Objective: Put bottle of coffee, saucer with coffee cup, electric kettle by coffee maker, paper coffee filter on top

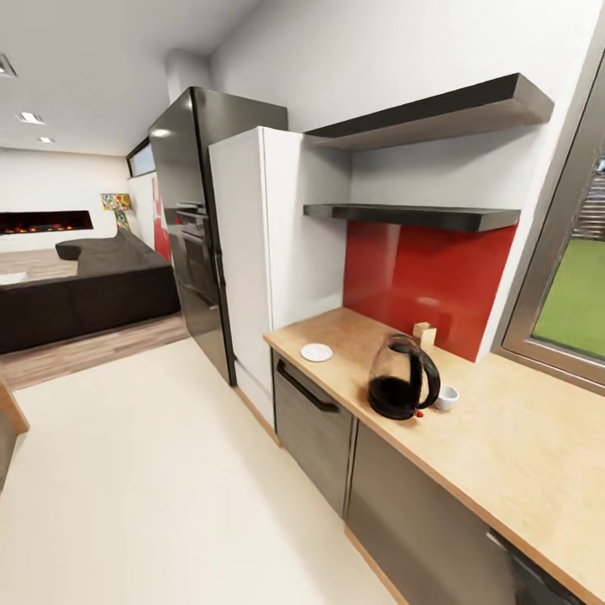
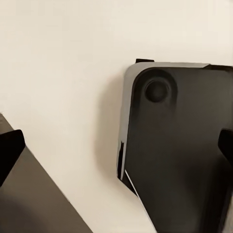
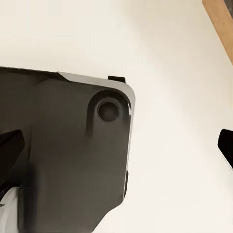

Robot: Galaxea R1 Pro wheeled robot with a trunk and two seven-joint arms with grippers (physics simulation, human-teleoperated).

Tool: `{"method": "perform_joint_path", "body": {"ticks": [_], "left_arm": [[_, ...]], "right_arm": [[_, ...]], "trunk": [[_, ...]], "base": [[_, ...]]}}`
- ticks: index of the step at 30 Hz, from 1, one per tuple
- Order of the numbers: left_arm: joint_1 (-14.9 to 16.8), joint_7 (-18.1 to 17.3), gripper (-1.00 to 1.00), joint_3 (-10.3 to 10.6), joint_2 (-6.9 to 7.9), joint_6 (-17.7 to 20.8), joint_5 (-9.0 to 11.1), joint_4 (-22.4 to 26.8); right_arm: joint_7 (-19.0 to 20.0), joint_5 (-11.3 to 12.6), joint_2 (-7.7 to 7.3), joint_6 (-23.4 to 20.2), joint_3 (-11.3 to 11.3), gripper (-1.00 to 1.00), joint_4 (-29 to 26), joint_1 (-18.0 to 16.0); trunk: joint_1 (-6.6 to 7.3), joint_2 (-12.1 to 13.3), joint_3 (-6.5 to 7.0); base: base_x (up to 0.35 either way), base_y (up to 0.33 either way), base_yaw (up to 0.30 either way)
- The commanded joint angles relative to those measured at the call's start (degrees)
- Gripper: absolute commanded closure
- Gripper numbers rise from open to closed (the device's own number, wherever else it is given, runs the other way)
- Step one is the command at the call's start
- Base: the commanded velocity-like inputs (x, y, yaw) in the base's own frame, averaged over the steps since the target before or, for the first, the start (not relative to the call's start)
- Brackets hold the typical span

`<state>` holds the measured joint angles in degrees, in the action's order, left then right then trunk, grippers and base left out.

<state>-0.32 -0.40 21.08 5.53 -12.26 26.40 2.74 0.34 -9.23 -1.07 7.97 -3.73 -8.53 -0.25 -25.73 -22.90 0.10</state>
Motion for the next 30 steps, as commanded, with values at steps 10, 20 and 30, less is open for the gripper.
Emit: {"method": "perform_joint_path", "body": {"ticks": [10, 20, 30], "left_arm": [[-0.03, -0.04, -1.0, 0.51, -0.16, -0.16, 0.58, 0.07], [-0.03, -0.04, -1.0, 0.45, -0.16, -0.14, 0.58, 0.07], [-0.04, -0.04, -1.0, 0.45, -0.17, -0.13, 0.58, 0.07]], "right_arm": [[-0.07, -0.53, 0.01, 0.06, -0.55, -1.0, 0.0, -0.01], [-0.02, -0.53, 0.01, 0.03, -0.5, -1.0, 0.0, -0.01], [-0.04, -0.53, 0.01, 0.02, -0.49, -1.0, 0.0, -0.01]], "trunk": [[-0.05, -0.02, -0.63], [-0.05, -0.02, -1.27], [-0.05, -0.02, -1.9]], "base": [[0.334, 0.133, 0.194], [0.334, 0.143, 0.188], [0.326, 0.173, 0.204]]}}
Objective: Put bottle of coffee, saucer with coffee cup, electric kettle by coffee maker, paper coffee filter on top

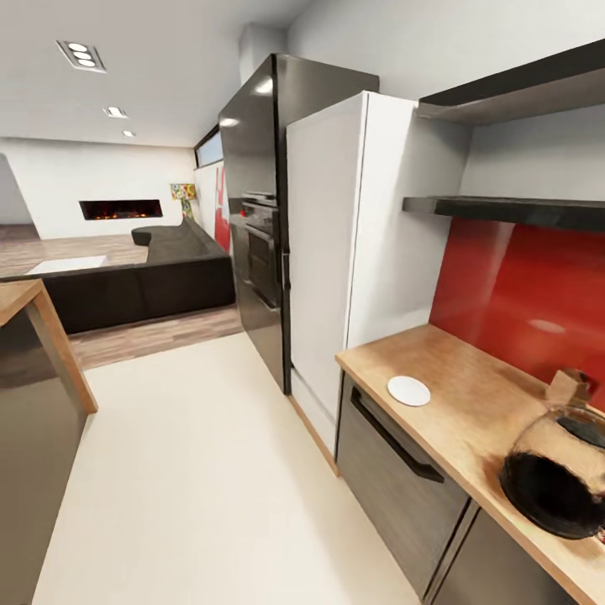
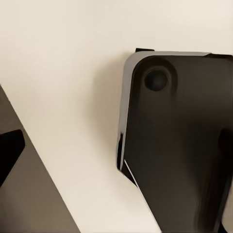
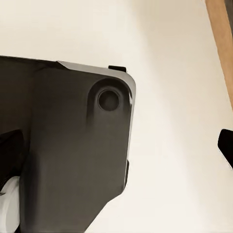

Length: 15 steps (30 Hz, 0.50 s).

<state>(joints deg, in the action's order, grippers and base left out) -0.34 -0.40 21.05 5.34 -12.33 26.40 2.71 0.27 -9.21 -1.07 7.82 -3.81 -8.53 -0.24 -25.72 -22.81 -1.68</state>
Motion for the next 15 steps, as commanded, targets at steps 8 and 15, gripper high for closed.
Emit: {"method": "perform_joint_path", "body": {"ticks": [8, 15], "left_arm": [[-0.01, -0.04, -1.0, 0.56, 0.03, -0.06, 0.58, 0.1], [-0.01, -0.04, -1.0, 0.57, 0.03, -0.09, 0.56, 0.1]], "right_arm": [[0.05, -0.55, 0.03, 0.25, -0.41, -1.0, 0.01, -0.03], [0.07, -0.55, 0.02, 0.27, -0.41, -1.0, 0.01, -0.03]], "trunk": [[-0.06, -0.11, -0.53], [-0.06, -0.11, -0.58]], "base": [[0.3, 0.218, 0.176], [0.295, 0.223, 0.014]]}}
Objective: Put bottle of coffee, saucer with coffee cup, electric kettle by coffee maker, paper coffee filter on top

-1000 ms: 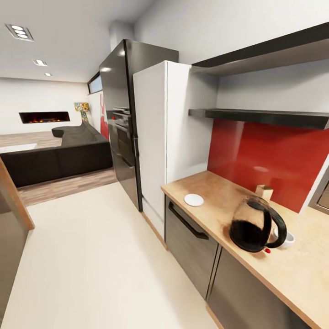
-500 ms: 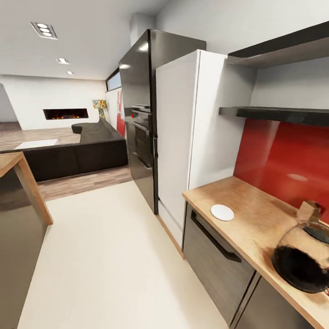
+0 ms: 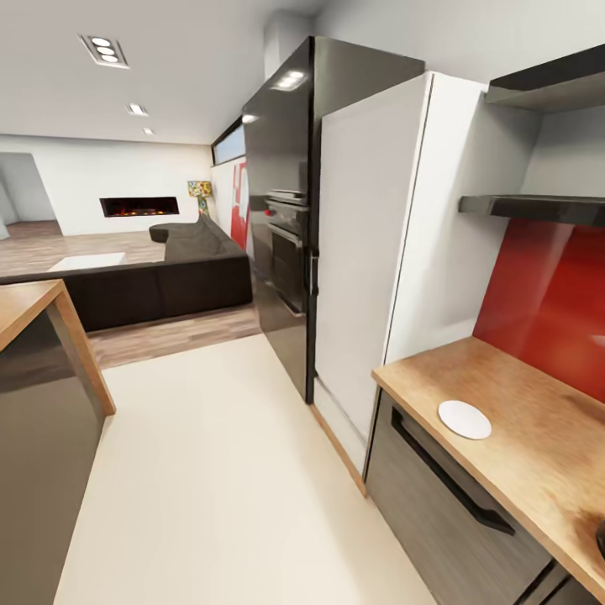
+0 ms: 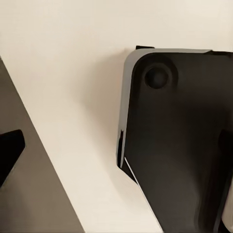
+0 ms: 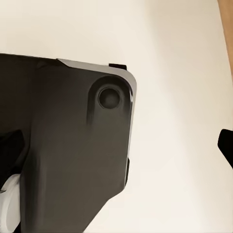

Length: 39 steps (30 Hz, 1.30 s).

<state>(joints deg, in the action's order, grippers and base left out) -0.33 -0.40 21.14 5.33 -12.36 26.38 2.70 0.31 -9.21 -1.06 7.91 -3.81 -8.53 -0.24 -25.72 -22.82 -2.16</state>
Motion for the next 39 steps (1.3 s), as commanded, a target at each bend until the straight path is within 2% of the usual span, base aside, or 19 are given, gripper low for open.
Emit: {"method": "perform_joint_path", "body": {"ticks": [1, 28, 39], "left_arm": [[-0.02, -0.04, -1.0, 0.48, 0.03, -0.08, 0.57, 0.11], [-0.08, -0.04, -1.0, 0.45, -0.02, -0.15, 0.52, 0.17], [-0.1, -0.04, -1.0, 0.3, 0.0, -0.46, 0.51, 0.2]], "right_arm": [[0.04, -0.54, 0.01, 0.17, -0.41, -1.0, 0.01, -0.02], [0.04, -0.54, 0.0, 0.09, -0.43, -1.0, 0.01, -0.02], [0.04, -0.54, 0.0, 0.09, -0.44, -1.0, 0.01, -0.02]], "trunk": [[-0.06, -0.1, -0.11], [-0.06, -0.1, -0.11], [-0.06, -0.1, -0.11]], "base": [[0.291, 0.226, -0.12], [0.289, 0.226, -0.256], [0.331, 0.033, -0.269]]}}
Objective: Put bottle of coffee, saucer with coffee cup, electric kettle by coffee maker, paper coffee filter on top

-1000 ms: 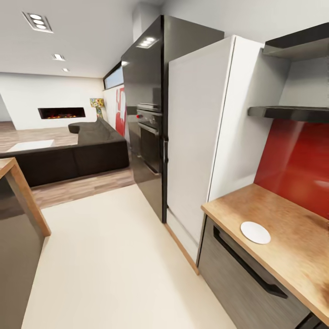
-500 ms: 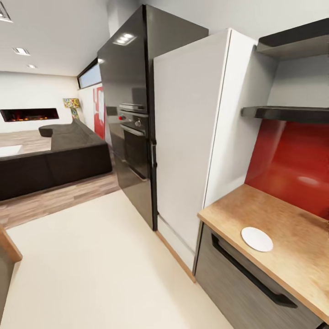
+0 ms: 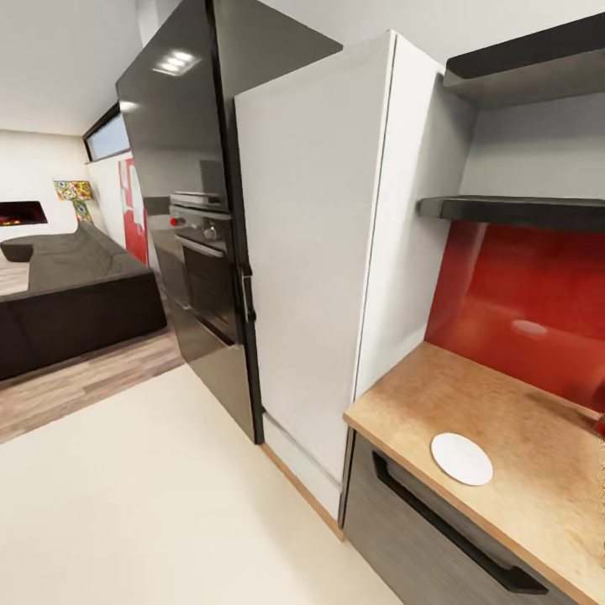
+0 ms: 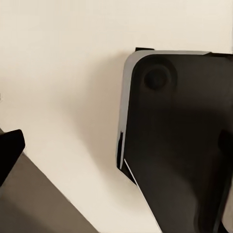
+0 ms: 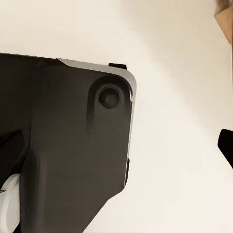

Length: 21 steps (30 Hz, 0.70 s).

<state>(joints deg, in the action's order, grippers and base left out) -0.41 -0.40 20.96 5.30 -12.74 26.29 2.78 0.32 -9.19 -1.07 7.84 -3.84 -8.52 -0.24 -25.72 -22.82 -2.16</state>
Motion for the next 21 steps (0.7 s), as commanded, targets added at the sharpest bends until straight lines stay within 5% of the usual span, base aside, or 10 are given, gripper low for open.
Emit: {"method": "perform_joint_path", "body": {"ticks": [1, 12, 21], "left_arm": [[-0.03, -0.04, -1.0, 0.45, 0.06, -0.08, 0.6, 0.09], [-0.03, -0.04, -1.0, 0.54, 0.07, -0.01, 0.61, 0.03], [-0.03, -0.04, -1.0, 0.52, 0.06, 0.0, 0.6, 0.03]], "right_arm": [[0.03, -0.56, 0.02, 0.15, -0.4, -1.0, 0.0, -0.03], [0.03, -0.56, 0.02, 0.15, -0.42, -1.0, 0.0, -0.03], [0.03, -0.56, 0.02, 0.15, -0.38, -1.0, 0.0, -0.03]], "trunk": [[-0.07, -0.1, -0.1], [-0.07, -0.1, -0.1], [-0.07, -0.1, -0.1]], "base": [[0.337, 0.033, -0.269], [0.259, 0.18, -0.285], [0.058, 0.044, -0.3]]}}
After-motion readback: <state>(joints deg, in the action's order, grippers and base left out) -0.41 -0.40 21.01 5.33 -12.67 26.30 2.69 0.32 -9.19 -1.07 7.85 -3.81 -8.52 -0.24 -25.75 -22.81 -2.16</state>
